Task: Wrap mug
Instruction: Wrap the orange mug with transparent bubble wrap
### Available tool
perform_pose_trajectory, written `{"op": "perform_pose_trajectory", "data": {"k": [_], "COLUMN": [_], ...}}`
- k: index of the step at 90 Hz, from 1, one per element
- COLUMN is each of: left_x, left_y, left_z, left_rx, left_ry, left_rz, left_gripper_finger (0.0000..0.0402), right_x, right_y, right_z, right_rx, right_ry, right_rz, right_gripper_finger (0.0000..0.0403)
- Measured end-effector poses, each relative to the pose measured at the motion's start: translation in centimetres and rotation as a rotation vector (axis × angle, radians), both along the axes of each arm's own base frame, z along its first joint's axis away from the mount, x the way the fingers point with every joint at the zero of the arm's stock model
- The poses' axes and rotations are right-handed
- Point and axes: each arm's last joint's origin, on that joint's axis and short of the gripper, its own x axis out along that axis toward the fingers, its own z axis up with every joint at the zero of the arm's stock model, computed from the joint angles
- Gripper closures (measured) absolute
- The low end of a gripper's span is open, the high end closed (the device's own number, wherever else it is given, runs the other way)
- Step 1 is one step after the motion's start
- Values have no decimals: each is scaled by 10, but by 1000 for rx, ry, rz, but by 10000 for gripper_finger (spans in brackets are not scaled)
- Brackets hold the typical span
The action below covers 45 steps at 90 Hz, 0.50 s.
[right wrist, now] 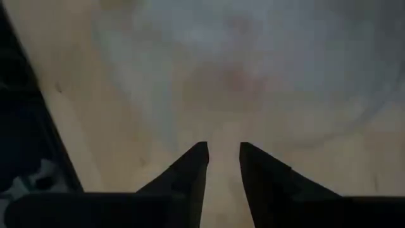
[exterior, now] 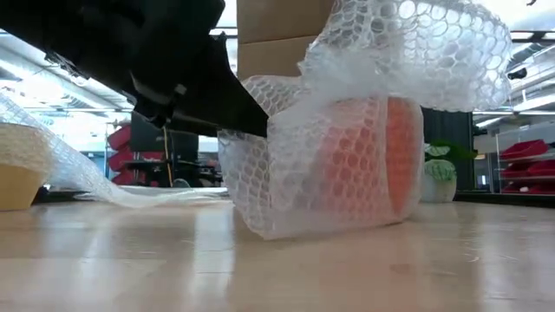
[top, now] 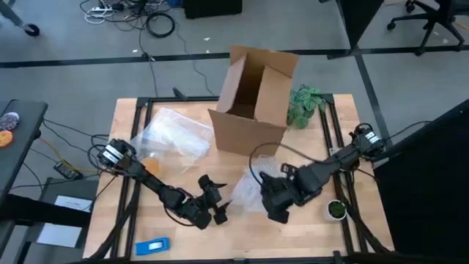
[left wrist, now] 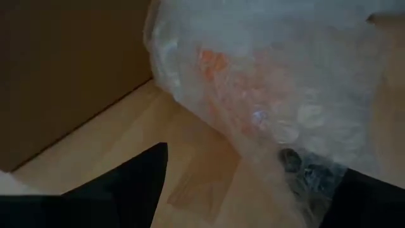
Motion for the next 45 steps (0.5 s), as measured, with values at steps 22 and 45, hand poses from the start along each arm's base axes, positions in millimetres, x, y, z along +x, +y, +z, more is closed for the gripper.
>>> {"op": "perform_pose_trajectory", "data": {"k": [22, 45], "left_x": [-2, -2], "left_y": [-4, -5], "left_z": [0, 1], "left_rx": [-3, -7], "left_ry": [-3, -10], "left_rz": [-13, -15], "left_gripper_finger": [113, 113], "right_x": [-36, -45], "right_y": [22, 19], "right_z": [-59, -115], "right_rx": [-113, -288], "right_ry": [117, -58], "right_rz": [-123, -126], "right_gripper_finger": [328, 328]}}
